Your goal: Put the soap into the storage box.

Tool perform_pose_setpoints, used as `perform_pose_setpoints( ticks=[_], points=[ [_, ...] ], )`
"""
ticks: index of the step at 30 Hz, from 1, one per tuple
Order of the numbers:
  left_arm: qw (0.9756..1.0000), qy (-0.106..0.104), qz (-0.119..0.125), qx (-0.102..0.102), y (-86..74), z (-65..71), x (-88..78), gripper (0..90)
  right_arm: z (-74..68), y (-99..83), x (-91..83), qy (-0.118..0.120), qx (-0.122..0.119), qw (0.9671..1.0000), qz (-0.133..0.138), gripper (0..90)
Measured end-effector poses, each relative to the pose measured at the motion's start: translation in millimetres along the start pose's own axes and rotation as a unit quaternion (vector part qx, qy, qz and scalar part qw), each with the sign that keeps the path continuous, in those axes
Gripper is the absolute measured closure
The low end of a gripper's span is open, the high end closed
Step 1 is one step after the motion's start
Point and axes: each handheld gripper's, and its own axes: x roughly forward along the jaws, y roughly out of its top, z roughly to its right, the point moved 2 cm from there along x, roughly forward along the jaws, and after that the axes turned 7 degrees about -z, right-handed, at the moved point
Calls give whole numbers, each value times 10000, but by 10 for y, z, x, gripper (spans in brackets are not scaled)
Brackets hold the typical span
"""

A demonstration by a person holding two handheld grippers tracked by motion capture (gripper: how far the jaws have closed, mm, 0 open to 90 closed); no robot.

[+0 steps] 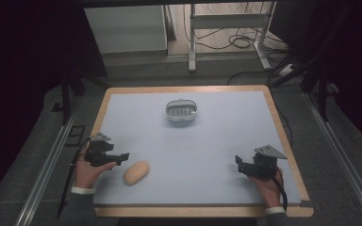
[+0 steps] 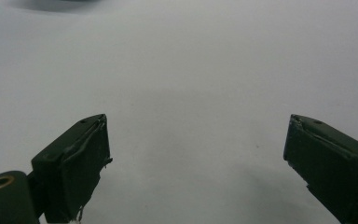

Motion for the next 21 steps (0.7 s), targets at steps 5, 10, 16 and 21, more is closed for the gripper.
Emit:
perform_pose_setpoints(
  ticks=[5, 10, 16, 21],
  points=[
    [10000, 24, 17, -32, -40, -13, -31, 172, -16, 0, 3, -1, -107, 9999, 0, 78],
    [10000, -9, 54, -19, -49, -10, -47, 172, -20, -6, -11, -21, -106, 9999, 54, 82],
    [10000, -4, 70, -32, -38, -21, -46, 172, 2, -12, -25, -33, 41, 9999, 122, 85],
    [10000, 35, 22, -56, -36, -39, -25, 171, 3, -13, -26, -6, 25, 9999, 123, 86]
  ],
)
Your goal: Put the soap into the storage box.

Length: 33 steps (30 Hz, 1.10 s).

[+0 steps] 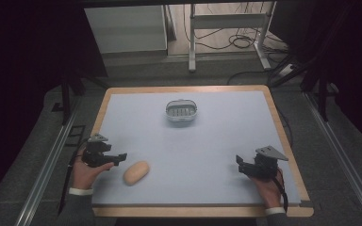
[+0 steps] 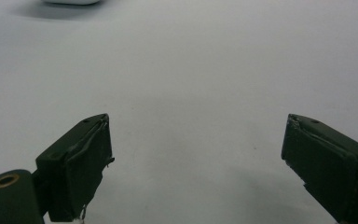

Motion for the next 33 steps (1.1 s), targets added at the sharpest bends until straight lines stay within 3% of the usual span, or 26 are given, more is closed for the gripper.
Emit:
perform_pose_setpoints(
  ticks=[10, 17, 33],
  points=[
    [9999, 128, -101, 36, 5, 25, 26, 172, -1, -2, -5, -2, -3, 10000, 31, 87],
    [9997, 215, -106, 108, 58, 52, -66, 172, 15, -4, -12, 49, 79, 9999, 83, 87],
    [9989, 117, -299, 329, 165, 140, -239, 176, 19, -5, -11, -4, 106, 9999, 81, 88]
  ],
)
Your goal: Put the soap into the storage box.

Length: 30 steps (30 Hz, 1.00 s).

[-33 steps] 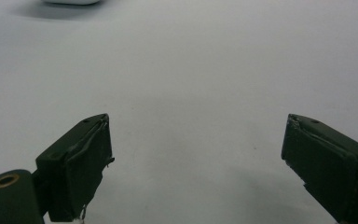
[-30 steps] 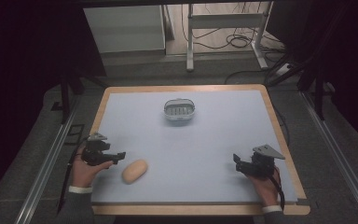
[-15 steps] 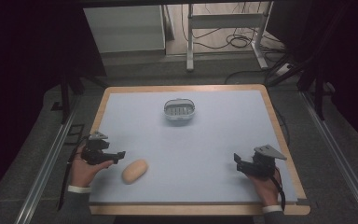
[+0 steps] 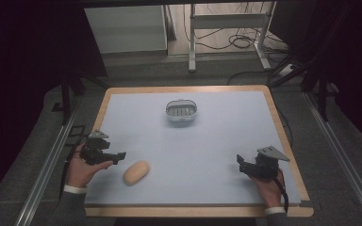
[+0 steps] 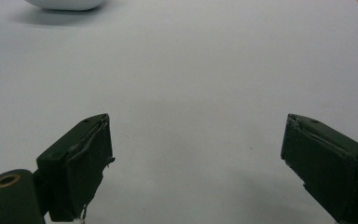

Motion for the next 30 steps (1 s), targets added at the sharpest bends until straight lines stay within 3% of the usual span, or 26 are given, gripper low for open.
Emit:
perform_pose_setpoints(
  ticks=[9, 30],
  points=[
    [9994, -60, -152, 315, 61, 177, -10, 173, -1, -2, -8, 2, -1, 10000, 22, 88],
    [9957, -149, -563, 717, 1, 424, 180, 163, -8, 0, 1, -31, -27, 10000, -15, 88]
  ],
)
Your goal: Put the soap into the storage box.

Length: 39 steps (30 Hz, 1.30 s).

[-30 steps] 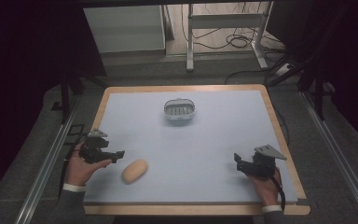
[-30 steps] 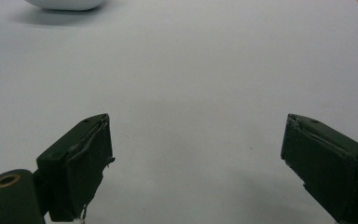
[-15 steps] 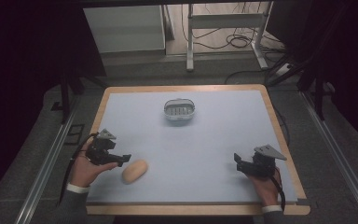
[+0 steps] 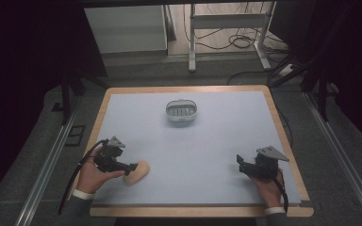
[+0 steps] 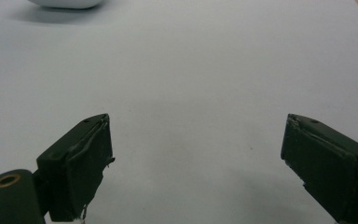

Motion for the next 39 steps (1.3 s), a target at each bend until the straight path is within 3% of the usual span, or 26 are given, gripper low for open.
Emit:
perform_pose_setpoints(
  ticks=[11, 33, 39],
  points=[
    [9997, -147, -172, 131, -2, 110, 101, 164, -8, 0, 4, -48, -40, 10000, 0, 88],
    [9978, -199, -582, 231, -29, 226, 352, 172, 5, 1, 5, -13, 30, 10000, -27, 88],
    [9976, -179, -618, 239, -50, 239, 375, 230, 17, 2, 7, 14, 79, 10000, -29, 88]
  ],
)
